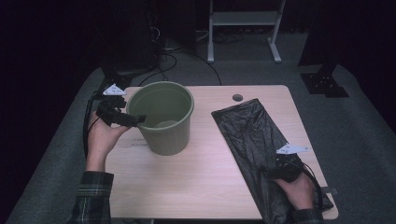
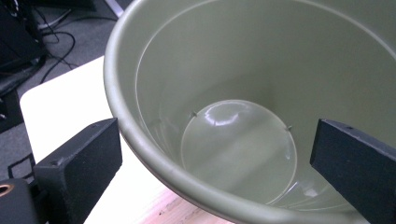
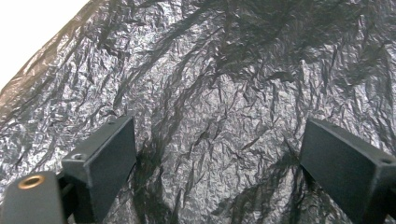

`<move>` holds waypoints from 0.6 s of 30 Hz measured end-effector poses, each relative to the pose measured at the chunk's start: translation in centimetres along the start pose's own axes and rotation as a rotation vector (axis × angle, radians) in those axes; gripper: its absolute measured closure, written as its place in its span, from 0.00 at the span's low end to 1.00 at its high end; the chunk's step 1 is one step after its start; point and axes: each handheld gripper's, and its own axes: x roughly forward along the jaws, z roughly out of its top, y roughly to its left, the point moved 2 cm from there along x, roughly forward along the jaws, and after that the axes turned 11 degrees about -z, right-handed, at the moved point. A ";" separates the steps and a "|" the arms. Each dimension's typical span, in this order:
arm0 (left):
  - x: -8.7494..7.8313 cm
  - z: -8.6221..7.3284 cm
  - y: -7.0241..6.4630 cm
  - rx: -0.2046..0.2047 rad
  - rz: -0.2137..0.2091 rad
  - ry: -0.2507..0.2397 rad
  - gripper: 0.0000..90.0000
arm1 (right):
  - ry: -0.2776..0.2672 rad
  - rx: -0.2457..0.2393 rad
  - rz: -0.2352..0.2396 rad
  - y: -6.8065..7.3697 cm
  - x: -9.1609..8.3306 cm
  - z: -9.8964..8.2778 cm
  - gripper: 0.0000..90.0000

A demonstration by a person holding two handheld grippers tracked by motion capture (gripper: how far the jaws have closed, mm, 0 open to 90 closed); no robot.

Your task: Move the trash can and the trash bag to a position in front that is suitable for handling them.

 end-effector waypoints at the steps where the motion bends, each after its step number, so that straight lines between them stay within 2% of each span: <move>1: 0.1 0.0 0.1 -0.002 -0.001 0.005 0.01 | 0.001 0.001 0.000 0.0 0.0 0.0 0.11; 6: 0.4 -0.4 0.3 -0.007 -0.001 0.020 0.01 | 0.001 0.000 0.001 0.0 0.0 0.0 0.11; 8: 0.6 -0.6 0.6 -0.037 -0.022 0.002 0.01 | 0.001 0.000 0.000 0.0 0.0 0.0 0.11; 16: 0.7 -0.6 0.8 -0.052 -0.031 0.011 0.01 | 0.001 0.000 0.000 0.0 0.0 0.0 0.11; 18: 0.9 -0.7 0.8 -0.061 -0.043 0.013 0.01 | 0.001 -0.001 0.000 0.0 0.0 0.0 0.11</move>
